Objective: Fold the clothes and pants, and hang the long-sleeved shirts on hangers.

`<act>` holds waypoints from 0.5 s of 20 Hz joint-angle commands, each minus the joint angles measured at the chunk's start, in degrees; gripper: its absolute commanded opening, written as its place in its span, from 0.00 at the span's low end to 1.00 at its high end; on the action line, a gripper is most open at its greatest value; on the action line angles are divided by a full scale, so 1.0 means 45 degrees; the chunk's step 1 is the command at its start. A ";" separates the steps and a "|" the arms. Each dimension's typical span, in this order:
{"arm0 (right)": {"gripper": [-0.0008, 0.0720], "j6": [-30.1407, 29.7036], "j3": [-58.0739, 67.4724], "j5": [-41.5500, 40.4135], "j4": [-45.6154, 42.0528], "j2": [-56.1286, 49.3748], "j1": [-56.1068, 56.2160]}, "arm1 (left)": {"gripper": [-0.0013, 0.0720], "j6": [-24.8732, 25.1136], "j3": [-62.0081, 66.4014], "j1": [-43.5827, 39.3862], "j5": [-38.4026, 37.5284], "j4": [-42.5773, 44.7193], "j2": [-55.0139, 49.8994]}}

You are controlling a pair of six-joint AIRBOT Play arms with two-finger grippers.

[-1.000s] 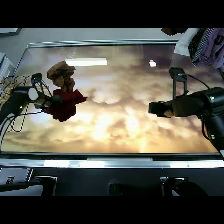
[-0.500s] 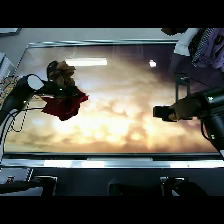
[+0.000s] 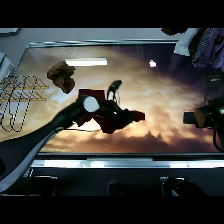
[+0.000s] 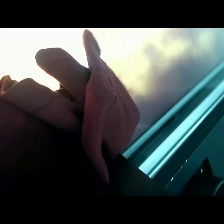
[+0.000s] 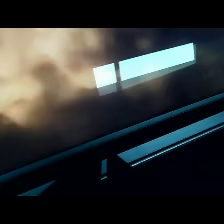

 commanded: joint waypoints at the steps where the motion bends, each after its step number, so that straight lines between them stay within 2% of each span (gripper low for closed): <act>1: 0.17 0.0408 -0.0039 0.0355 -0.0724 0.0549 0.0015 | 0.32 -0.0233 0.0044 -0.1112 0.0379 -0.0199 -0.1239; 2: 0.40 0.0539 -0.0180 0.0801 -0.0228 0.0549 0.0015 | 0.48 -0.0228 0.0044 -0.0850 0.0374 -0.0199 -0.1166; 3: 0.64 0.0821 -0.0427 0.1389 0.0287 0.0549 0.0015 | 0.48 -0.0194 0.0044 -0.0403 0.0253 -0.0189 -0.0928; 6: 0.62 0.2696 -0.1083 0.3827 0.2628 0.0165 -0.0044 | 0.48 0.0709 0.0044 0.1676 -0.0962 -0.0015 0.0267; 8: 0.62 0.3143 -0.0593 0.4473 0.3701 -0.0748 -0.0039 | 0.48 0.0835 0.0044 0.3351 -0.2127 0.0729 0.1365; 9: 0.63 0.2739 0.0019 0.4459 0.4085 -0.1316 -0.0194 | 0.60 0.0840 0.0044 0.4216 -0.2696 0.1287 0.1962; 10: 0.68 0.2195 0.0607 0.4469 0.5153 -0.1797 -0.0787 | 0.82 0.0835 0.0044 0.4979 -0.3152 0.1792 0.2487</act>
